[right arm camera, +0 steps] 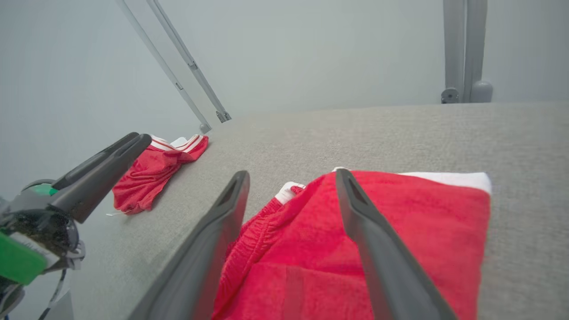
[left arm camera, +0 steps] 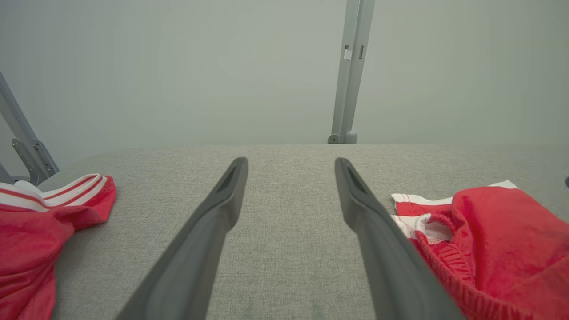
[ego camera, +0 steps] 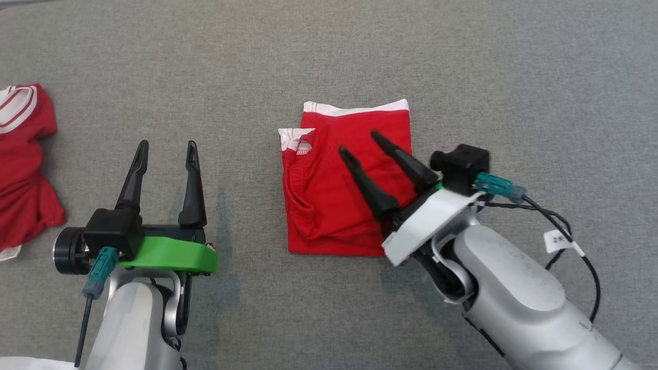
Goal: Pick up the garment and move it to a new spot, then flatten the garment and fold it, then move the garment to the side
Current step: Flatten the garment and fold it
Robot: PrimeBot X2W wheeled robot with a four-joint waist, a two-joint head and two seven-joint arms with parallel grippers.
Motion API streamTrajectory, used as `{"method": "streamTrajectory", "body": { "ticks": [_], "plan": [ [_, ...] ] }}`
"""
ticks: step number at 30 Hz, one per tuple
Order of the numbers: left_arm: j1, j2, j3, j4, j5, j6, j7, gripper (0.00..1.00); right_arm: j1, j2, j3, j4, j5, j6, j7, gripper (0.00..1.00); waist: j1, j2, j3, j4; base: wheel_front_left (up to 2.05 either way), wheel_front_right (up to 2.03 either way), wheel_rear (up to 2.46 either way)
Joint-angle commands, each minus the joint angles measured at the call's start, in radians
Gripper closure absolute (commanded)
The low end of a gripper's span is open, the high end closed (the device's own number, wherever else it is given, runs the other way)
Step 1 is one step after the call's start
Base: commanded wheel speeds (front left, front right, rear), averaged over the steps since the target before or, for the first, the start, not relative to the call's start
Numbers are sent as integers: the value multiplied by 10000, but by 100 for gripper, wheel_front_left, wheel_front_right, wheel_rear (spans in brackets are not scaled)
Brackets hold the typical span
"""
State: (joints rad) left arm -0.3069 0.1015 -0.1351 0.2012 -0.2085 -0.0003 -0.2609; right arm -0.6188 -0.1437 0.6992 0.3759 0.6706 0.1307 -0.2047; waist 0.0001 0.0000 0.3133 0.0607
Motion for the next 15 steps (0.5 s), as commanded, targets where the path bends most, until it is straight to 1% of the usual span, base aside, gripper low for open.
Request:
{"method": "streamTrajectory", "body": {
  "ticks": [1,4,8,11,13,15],
  "plan": [
    [75,-19,80,11,56,30,-33,0,327,-108,-542,-226,-289,0,-202,0,-1,0,-110,-149,0,0,0],
    [147,-21,222,-29,-5,81,-33,0,1001,-144,-2063,-772,-1007,0,-428,0,-1,0,-200,-303,0,0,0],
    [250,12,408,-101,-57,107,-33,0,1934,-219,-4281,-1510,-2315,0,-554,0,-1,0,-322,-477,0,0,0],
    [293,39,535,-127,-80,150,-33,0,2585,-203,-5681,-1945,-3150,0,-590,0,-1,0,-429,-554,0,0,0],
    [322,64,584,-131,-94,148,-33,0,2980,-169,-6396,-2101,-3546,0,-598,0,-1,0,-504,-586,0,0,0],
    [394,92,644,-120,-110,142,-33,0,3244,-14,-6770,-2264,-3672,0,-594,0,-1,0,-610,-615,0,0,0]
  ]
}}
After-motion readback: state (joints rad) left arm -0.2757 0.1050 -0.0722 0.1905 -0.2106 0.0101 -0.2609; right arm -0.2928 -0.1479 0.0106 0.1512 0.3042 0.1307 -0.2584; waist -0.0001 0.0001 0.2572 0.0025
